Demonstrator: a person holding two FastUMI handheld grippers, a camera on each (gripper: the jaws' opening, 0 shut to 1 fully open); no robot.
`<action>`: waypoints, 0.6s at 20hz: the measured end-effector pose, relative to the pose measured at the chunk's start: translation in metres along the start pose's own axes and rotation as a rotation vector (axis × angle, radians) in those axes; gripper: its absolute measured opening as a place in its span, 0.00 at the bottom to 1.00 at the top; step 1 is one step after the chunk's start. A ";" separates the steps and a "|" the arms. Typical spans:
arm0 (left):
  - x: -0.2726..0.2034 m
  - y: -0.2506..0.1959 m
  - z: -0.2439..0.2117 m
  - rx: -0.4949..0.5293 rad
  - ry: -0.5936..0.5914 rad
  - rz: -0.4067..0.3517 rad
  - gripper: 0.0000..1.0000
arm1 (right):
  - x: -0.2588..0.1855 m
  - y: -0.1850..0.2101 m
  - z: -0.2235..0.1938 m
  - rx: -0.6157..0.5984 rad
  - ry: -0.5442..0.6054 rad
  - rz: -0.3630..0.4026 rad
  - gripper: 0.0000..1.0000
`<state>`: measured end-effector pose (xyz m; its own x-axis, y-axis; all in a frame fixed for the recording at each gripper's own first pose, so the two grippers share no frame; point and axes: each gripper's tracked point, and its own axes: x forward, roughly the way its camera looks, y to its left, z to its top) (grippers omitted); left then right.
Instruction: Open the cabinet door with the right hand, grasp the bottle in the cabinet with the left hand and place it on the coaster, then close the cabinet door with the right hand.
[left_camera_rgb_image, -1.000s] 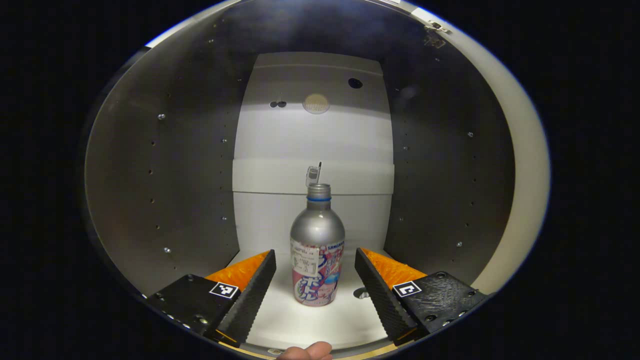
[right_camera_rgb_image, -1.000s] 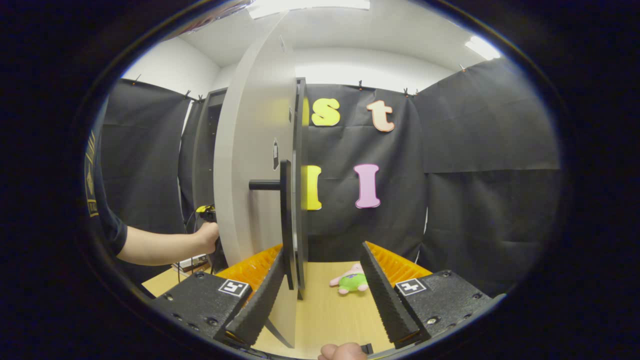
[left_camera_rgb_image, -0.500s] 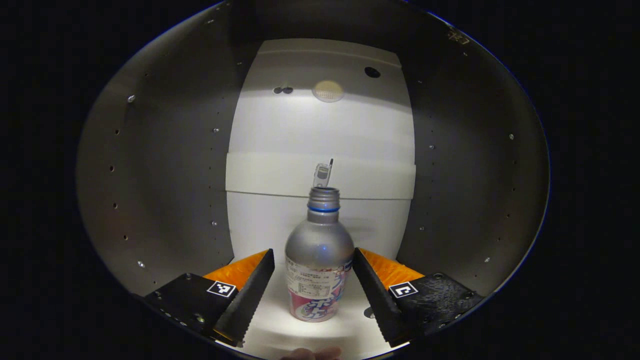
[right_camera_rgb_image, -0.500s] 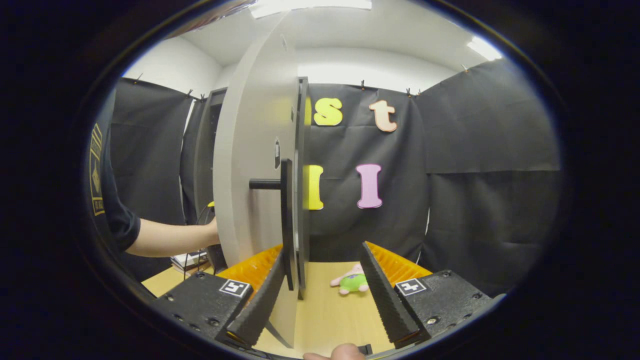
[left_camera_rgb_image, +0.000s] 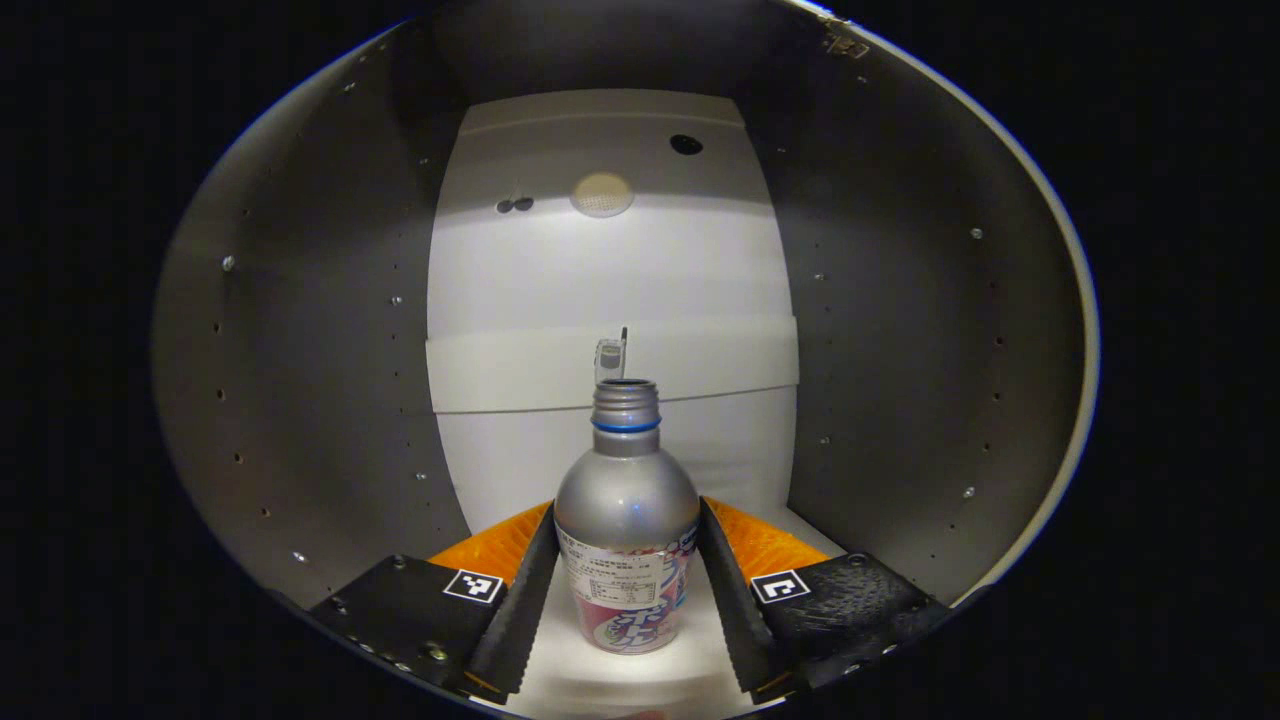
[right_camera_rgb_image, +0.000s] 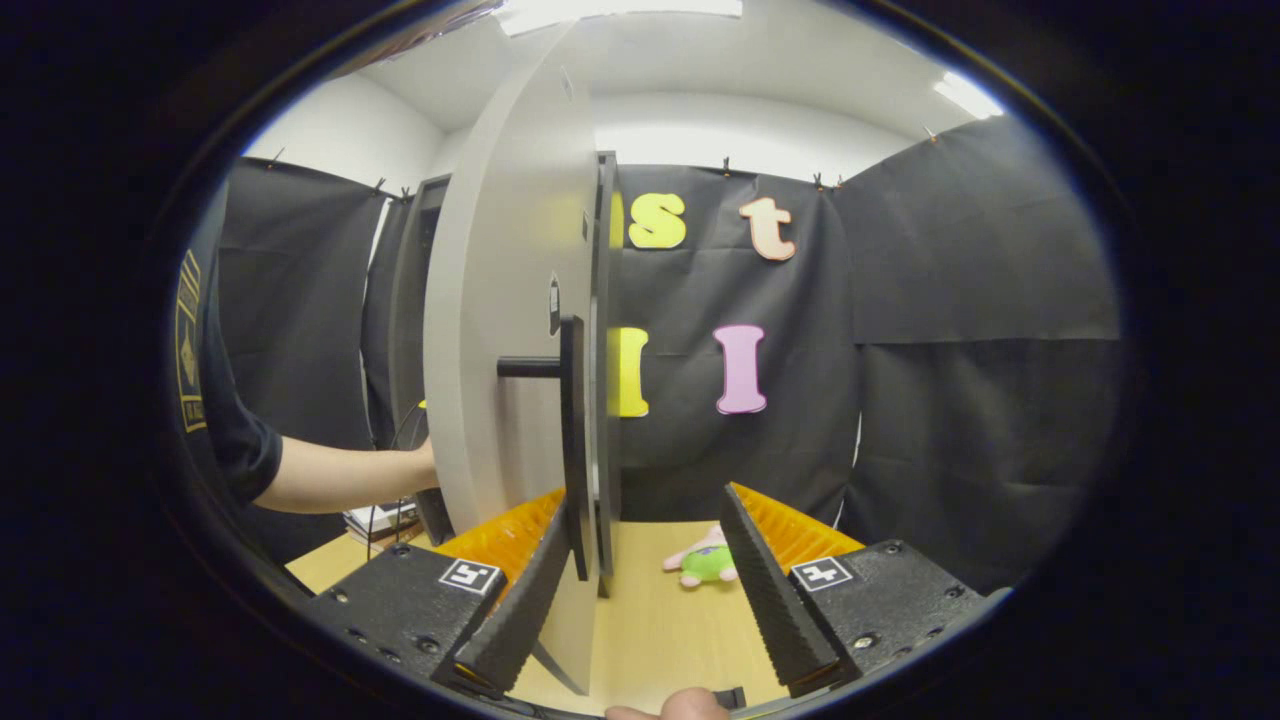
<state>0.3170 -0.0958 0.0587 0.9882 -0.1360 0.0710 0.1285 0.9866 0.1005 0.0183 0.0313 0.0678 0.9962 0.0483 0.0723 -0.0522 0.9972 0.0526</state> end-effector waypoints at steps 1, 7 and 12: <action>-0.007 -0.003 0.006 0.000 -0.016 -0.009 0.75 | 0.000 0.000 0.000 0.002 0.004 0.005 0.88; -0.068 -0.006 0.024 -0.048 -0.028 -0.032 0.75 | 0.001 0.000 0.000 -0.013 0.009 0.023 0.91; -0.125 0.015 0.039 -0.064 -0.043 -0.005 0.65 | 0.003 0.000 -0.001 0.007 0.006 0.046 0.92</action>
<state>0.1926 -0.0680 0.0905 0.9831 -0.1438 0.1132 0.1403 0.9894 0.0379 0.0209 0.0317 0.0674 0.9932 0.0942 0.0691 -0.0982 0.9936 0.0562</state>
